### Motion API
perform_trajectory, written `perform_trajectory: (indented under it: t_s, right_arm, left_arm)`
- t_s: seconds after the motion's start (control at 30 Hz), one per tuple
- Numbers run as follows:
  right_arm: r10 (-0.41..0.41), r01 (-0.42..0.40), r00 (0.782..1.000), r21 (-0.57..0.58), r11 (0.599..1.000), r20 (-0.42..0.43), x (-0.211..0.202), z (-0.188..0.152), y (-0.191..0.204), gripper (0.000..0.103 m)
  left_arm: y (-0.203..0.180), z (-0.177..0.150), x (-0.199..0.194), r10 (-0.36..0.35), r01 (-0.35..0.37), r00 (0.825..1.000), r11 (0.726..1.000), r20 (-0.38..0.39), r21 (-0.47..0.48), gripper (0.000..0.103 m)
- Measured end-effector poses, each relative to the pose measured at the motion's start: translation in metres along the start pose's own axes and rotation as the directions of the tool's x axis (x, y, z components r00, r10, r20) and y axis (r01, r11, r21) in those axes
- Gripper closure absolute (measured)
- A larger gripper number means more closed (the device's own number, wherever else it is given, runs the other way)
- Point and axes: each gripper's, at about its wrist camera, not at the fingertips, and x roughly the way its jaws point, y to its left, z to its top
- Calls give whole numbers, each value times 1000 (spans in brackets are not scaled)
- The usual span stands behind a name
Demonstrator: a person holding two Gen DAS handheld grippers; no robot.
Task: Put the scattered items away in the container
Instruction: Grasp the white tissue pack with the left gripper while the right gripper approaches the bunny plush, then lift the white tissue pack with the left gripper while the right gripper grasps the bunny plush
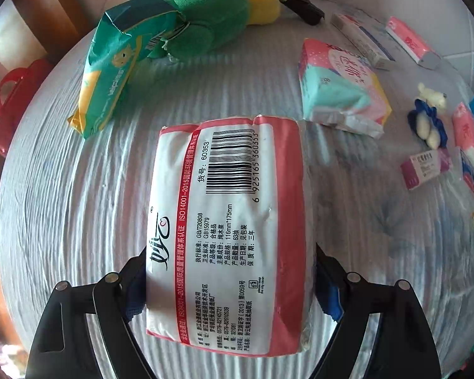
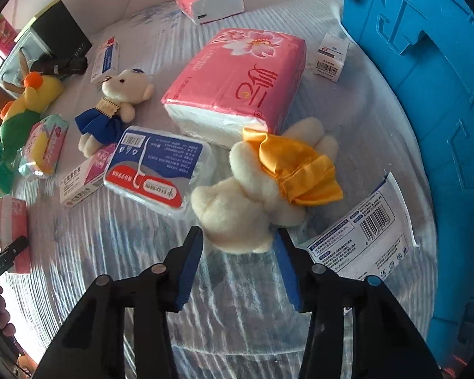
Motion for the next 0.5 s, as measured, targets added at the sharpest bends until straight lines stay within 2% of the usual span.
perform_trajectory:
  t_s: [0.13,0.23,0.43,0.5]
  right_arm:
    - [65,-65,997,12,998,-29,-5,-15,0,61]
    - [78,-78,997,63,995,5,-18,-17,-12,61]
    - [48,-52,998,126,991,33,-21,6,-29,61]
    - [71,-75,997,149,986,33,-19,11,-31,61]
  left_arm:
    - [-4,-21,-16,-30,30,999,999,13,15,18]
    - [-9,-30,-27,-28,27,999,999,34,43,18]
    - [-24,-17,-32,-40,36,997,998,62,59,18]
    - [-34,-8,-33,-49,44,996,997,73,63,18]
